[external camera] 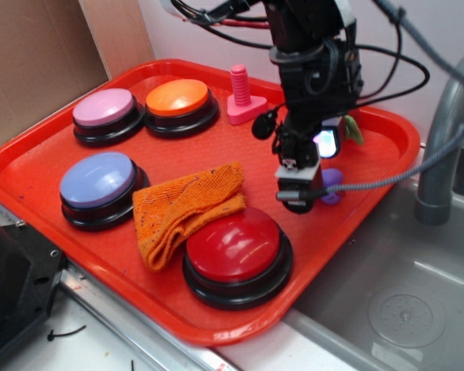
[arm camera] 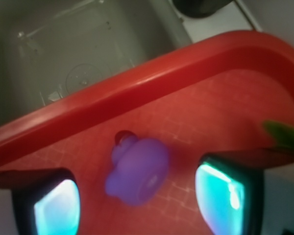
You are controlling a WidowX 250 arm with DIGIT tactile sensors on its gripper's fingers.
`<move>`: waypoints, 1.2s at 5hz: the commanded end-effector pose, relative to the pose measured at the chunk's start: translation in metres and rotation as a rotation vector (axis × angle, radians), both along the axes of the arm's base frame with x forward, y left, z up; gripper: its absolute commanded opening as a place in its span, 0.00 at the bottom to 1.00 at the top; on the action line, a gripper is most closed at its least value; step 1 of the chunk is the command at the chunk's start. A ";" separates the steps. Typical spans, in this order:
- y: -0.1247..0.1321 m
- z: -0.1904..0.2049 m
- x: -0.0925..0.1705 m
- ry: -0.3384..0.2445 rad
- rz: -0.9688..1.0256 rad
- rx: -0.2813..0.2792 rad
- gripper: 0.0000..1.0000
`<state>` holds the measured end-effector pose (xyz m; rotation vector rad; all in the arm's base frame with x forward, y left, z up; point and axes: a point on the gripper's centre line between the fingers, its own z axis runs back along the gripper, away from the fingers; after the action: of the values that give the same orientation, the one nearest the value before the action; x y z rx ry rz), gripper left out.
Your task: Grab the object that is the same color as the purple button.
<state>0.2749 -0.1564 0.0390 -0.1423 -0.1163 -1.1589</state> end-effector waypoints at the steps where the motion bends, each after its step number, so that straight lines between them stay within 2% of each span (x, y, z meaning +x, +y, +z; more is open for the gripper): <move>1: -0.018 -0.006 -0.008 -0.015 -0.005 -0.014 0.85; 2: -0.014 -0.005 -0.006 -0.023 0.025 -0.030 0.00; 3: -0.009 0.003 -0.002 -0.041 0.088 -0.021 0.00; 4: 0.010 0.040 0.013 0.033 0.241 0.045 0.00; 5: 0.039 0.088 0.018 -0.028 0.494 0.088 0.00; 6: 0.075 0.124 0.016 0.006 0.742 0.107 0.00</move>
<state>0.2925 -0.0680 0.1363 0.0001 0.0046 -0.4264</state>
